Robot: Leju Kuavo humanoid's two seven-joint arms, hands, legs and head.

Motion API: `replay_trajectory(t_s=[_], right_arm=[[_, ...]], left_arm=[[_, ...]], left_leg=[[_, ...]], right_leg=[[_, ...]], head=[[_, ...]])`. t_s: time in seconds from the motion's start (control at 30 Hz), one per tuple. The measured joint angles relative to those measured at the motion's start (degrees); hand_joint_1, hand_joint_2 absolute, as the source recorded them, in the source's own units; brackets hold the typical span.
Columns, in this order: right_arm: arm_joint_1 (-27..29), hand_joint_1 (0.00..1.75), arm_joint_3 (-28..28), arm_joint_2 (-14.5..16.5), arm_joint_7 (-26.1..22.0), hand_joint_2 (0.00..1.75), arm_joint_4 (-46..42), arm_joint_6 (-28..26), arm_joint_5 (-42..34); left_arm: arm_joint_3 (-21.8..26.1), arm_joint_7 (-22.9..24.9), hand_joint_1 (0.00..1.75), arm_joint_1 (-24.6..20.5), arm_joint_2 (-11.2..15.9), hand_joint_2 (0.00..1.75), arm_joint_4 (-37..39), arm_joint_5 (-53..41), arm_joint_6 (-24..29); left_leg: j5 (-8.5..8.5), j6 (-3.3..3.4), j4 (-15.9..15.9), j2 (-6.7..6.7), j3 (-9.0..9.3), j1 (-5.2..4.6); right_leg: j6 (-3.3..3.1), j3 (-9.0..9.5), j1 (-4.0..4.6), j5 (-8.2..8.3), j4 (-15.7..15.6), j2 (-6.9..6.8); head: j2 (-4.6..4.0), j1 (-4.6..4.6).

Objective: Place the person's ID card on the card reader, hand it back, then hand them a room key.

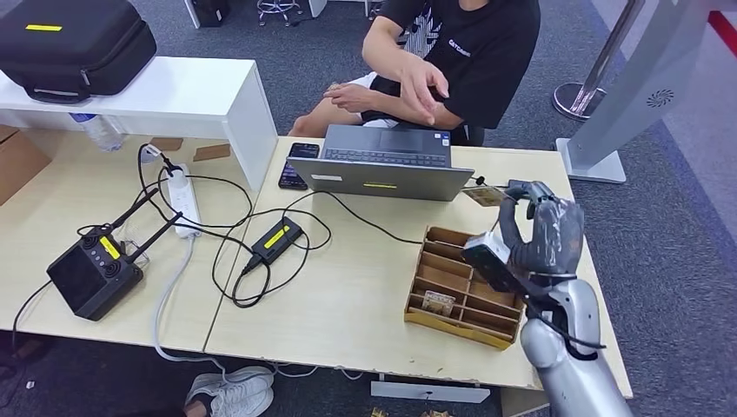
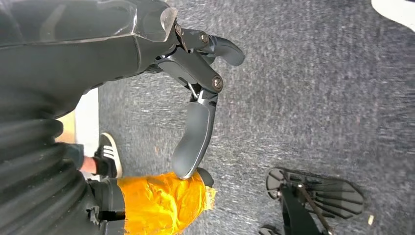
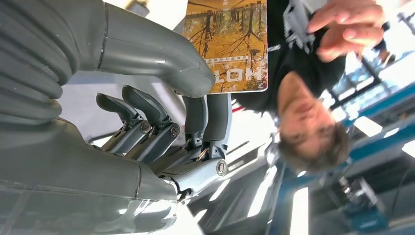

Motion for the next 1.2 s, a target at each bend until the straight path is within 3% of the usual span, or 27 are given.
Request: replay_trajectory(t_s=[0.2,0.53,0.67,0.93,1.0,1.13,1.2], right_arm=[[-12.9,1.75,6.3,-0.4,0.3,1.75,14.6,1.3,-3.2],[-16.8,1.72,10.0,-0.4,0.2,1.75,20.6,1.1,-4.1],[-16.9,0.01,11.1,-0.4,0.0,1.75,21.0,1.0,-5.1],[-16.8,0.0,11.5,-0.4,-0.6,1.75,20.9,1.3,-7.2],[-16.3,0.0,11.9,-0.4,-2.1,1.75,20.0,3.5,-12.9],[-11.9,0.0,11.3,-0.3,-8.1,1.75,13.3,12.1,-34.5],[-9.9,0.0,10.5,-0.4,-9.6,1.75,10.6,14.7,-40.6]], left_arm=[[-1.2,-0.3,0.0,-0.1,0.1,1.75,0.0,-0.8,-0.7],[-1.9,-0.3,0.0,-0.1,0.1,1.75,0.0,-0.9,-0.9],[-1.9,-0.3,0.0,-0.1,0.1,1.75,0.0,-0.8,-0.9],[-1.9,-0.3,0.0,-0.1,0.1,1.75,0.0,-0.6,-0.9],[-1.8,-0.3,0.0,0.0,0.2,1.75,0.0,-0.2,-0.9],[-1.8,-0.4,0.0,0.2,0.4,1.75,0.0,1.2,-0.5],[-1.8,-0.4,0.0,0.3,0.4,1.75,0.0,1.6,-0.3]], left_leg=[[0.1,-0.02,0.0,-0.14,-0.02,0.03],[0.08,-0.03,0.0,-0.18,-0.11,0.02],[0.08,-0.03,0.0,-0.17,-0.11,0.02],[0.08,-0.03,0.0,-0.18,-0.11,0.02],[0.08,-0.03,0.0,-0.18,-0.11,0.02],[0.07,-0.02,0.0,-0.18,-0.11,0.02],[0.06,-0.02,0.0,-0.18,-0.12,0.02]], right_leg=[[0.0,-0.03,0.01,0.03,0.0,-0.09],[0.0,-0.08,0.01,0.0,0.0,-0.15],[0.0,-0.08,0.01,0.0,0.0,-0.15],[0.0,-0.08,0.01,0.0,0.0,-0.15],[0.0,-0.08,0.01,0.0,0.0,-0.15],[-0.01,-0.11,0.01,-0.02,0.0,-0.15],[0.0,-0.11,0.01,-0.03,0.0,-0.15]], head=[[0.0,0.0],[0.0,0.01],[0.0,0.0],[0.0,0.0],[0.0,0.0],[0.0,0.01],[0.0,0.01]])
